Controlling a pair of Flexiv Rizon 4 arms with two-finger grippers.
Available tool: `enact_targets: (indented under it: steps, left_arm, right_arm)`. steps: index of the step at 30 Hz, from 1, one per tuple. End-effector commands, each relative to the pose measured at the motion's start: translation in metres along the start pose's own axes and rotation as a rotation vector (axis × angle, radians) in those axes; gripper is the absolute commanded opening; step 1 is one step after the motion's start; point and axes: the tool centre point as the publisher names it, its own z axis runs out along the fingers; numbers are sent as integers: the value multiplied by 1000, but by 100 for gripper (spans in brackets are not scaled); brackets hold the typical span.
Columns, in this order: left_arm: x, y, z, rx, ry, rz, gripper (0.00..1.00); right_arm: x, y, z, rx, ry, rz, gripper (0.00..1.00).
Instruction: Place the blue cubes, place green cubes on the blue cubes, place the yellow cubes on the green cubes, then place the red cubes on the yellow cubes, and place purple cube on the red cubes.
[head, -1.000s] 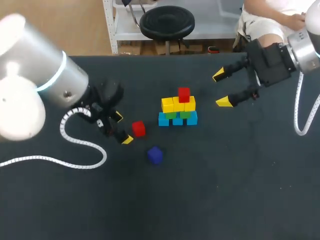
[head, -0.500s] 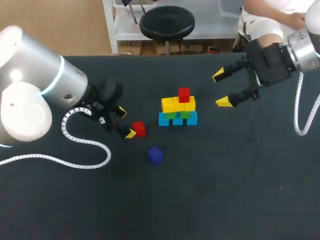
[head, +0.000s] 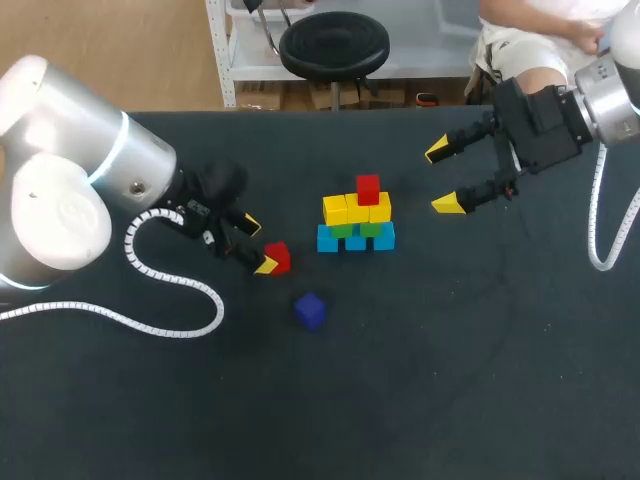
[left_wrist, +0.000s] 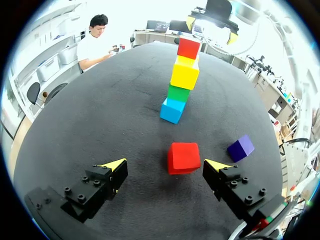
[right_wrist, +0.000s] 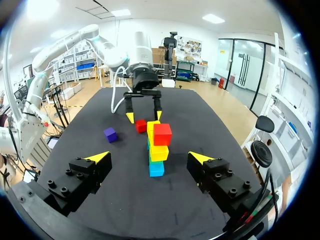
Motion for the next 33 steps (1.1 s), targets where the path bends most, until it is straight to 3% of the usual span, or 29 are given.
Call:
enact_targets:
  steps: [1, 11, 33]
  left_arm:
    - [-5, -1, 8, -6, 42, 6, 100]
    - [-12, 5, 19, 3, 37, 27, 100]
    - [0, -1, 12, -23, 14, 3, 100]
  right_arm:
    - [0, 1, 0, 2, -1, -1, 100]
    - [0, 1, 0, 2, -1, -1, 100]
    - [0, 1, 0, 2, -1, -1, 100]
